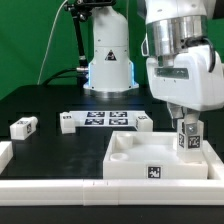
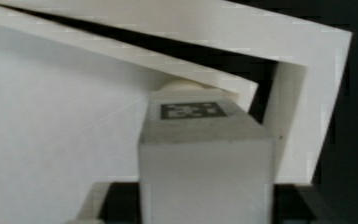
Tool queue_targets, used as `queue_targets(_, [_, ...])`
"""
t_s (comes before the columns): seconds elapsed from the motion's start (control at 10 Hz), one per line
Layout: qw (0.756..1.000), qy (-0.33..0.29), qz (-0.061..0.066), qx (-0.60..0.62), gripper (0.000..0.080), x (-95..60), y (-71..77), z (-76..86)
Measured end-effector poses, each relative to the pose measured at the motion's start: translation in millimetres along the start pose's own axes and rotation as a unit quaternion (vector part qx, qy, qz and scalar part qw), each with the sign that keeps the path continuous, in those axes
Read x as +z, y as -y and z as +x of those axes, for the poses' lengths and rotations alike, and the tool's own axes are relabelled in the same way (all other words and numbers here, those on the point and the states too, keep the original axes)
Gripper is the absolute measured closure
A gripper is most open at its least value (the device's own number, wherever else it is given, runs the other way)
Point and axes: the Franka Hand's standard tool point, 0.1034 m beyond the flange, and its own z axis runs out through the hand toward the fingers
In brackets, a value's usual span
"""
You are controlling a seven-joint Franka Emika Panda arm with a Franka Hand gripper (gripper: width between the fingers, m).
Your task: Assemble one leg
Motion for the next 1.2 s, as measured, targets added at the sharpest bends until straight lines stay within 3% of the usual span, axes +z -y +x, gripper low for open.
queue_targets(0.1, [1.0, 0.0, 0.0, -0.014, 0.0499, -0.3, 0.4, -0.5])
queue_targets(0.2, [1.0, 0.0, 0.0, -0.017, 0.0276, -0.3, 0.4, -0.5])
queue_targets(0.3, [0.997, -0.001, -0.001, -0.074, 0.0276, -0.3, 0.3, -0.6])
queue_targets(0.4, [0.991, 0.0, -0.002, -0.133, 0.0176, -0.1, 0.1, -1.6])
queue_targets(0.6, [0.973, -0.001, -0.007, -0.229, 0.0158, 0.3, 0.0, -7.1])
queue_targets(0.8, [0.922, -0.005, -0.025, -0.387, 0.0151, -1.0, 1.7, -11.9])
queue_targets(1.2, [0.814, -0.002, -0.034, -0.579, 0.0151, 1.7, 4.9, -12.3])
